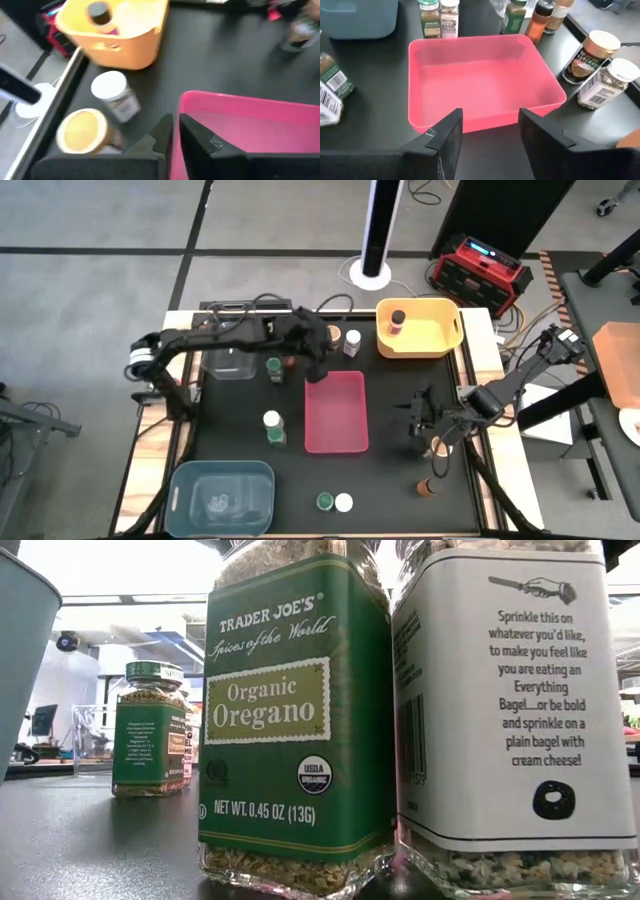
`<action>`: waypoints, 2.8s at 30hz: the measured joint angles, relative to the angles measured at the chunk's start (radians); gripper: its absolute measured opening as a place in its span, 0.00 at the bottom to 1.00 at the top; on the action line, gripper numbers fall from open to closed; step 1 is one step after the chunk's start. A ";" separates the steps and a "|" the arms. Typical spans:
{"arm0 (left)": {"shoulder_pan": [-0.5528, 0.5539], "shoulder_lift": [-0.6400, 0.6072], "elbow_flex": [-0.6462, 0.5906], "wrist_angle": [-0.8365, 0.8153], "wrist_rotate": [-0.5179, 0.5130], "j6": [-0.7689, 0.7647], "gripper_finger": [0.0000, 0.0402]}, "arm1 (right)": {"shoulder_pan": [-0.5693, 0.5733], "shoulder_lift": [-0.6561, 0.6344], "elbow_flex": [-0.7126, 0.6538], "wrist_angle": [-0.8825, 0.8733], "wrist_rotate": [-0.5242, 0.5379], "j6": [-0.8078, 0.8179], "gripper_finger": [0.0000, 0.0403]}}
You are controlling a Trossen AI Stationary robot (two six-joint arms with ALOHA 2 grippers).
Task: Sort spices by type
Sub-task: Put the top right gold seasoning bottle into the red bin
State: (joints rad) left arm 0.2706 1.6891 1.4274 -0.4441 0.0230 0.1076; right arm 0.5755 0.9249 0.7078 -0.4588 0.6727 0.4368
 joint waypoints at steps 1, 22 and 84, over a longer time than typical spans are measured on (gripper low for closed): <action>0.015 0.014 0.011 -0.003 0.015 0.022 0.09 | 0.000 0.000 0.000 0.007 0.009 0.004 0.46; 0.153 0.187 0.115 -0.043 0.022 0.161 0.90 | 0.000 0.016 -0.002 0.083 0.032 0.009 0.48; 0.236 0.322 0.165 0.014 0.075 0.191 0.89 | 0.000 0.034 -0.005 0.074 0.038 0.032 0.49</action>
State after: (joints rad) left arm 0.5064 2.0113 1.5925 -0.4303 0.0982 0.2981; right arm 0.5755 0.9588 0.7031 -0.3843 0.7105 0.4690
